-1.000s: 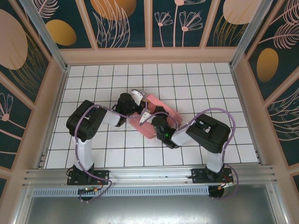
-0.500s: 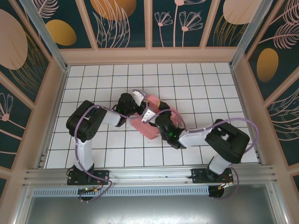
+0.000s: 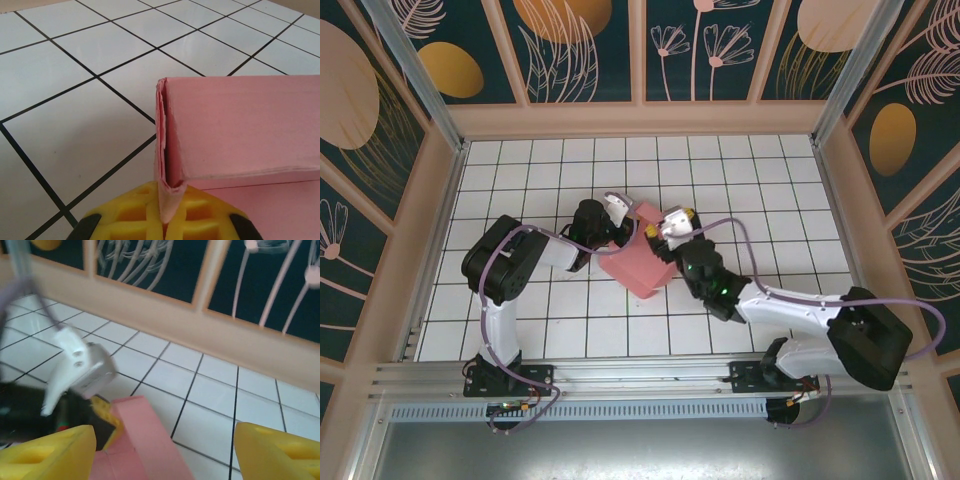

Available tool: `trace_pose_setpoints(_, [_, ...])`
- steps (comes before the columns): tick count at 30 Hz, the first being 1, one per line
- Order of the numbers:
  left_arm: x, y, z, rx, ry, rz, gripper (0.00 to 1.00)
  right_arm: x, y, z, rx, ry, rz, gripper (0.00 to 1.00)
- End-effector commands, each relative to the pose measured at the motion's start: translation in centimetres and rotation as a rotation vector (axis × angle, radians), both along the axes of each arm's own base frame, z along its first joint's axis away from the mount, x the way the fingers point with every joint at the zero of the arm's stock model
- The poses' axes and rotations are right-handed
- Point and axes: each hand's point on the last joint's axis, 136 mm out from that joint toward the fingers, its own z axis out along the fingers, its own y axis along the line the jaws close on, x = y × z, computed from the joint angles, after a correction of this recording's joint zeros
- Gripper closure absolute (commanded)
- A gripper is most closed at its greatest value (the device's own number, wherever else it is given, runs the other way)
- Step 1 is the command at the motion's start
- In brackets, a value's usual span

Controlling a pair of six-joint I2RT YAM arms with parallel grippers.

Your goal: Fold the paper box

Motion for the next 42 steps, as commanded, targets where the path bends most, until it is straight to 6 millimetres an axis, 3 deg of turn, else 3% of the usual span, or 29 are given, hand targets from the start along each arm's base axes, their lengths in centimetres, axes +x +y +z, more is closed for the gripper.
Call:
trace_pose_setpoints(1, [-0.7, 0.0, 0.8, 0.009, -0.027, -0.014, 1.00, 3.4, -2.4, 0.4, 0.280, 0.199, -0.067, 0.27])
trace_pose_setpoints(6, [-1.1, 0.6, 0.8, 0.039, -0.034, -0.003, 1.00, 8.3, -2.8, -0.9, 0.471, 0.490, 0.019, 0.27])
trace_pose_setpoints(10, [-1.4, 1.2, 0.8, 0.057, -0.035, 0.014, 1.00, 9.9, -0.5, -1.0, 0.610, 0.658, 0.207, 0.27])
trace_pose_setpoints(13, [-1.9, 1.5, 1.0, 0.056, -0.032, 0.025, 1.00, 10.0, 1.5, -1.9, 0.600, 0.744, 0.316, 0.27])
trace_pose_setpoints(19, [-3.4, 2.1, 0.1, 0.058, -0.006, 0.040, 1.00, 10.3, 3.0, -5.4, 0.530, 0.810, 0.385, 0.30])
trace_pose_setpoints(25, [-3.4, 2.6, -0.3, 0.053, -0.018, 0.071, 1.00, 9.7, 5.9, -8.5, 0.465, 0.886, 0.477, 0.33])
trace_pose_setpoints(29, [-2.9, 2.7, -0.3, 0.059, -0.038, 0.085, 0.92, 9.5, 7.3, -9.6, 0.469, 0.927, 0.516, 0.40])
trace_pose_setpoints(34, [-2.3, 2.3, -0.4, 0.047, -0.045, 0.086, 0.85, 9.4, 7.7, -10.8, 0.483, 0.969, 0.511, 0.47])
trace_pose_setpoints(42, [-2.0, 1.8, -1.3, 0.032, -0.022, 0.079, 0.82, 9.0, 8.0, -11.3, 0.510, 1.018, 0.534, 0.51])
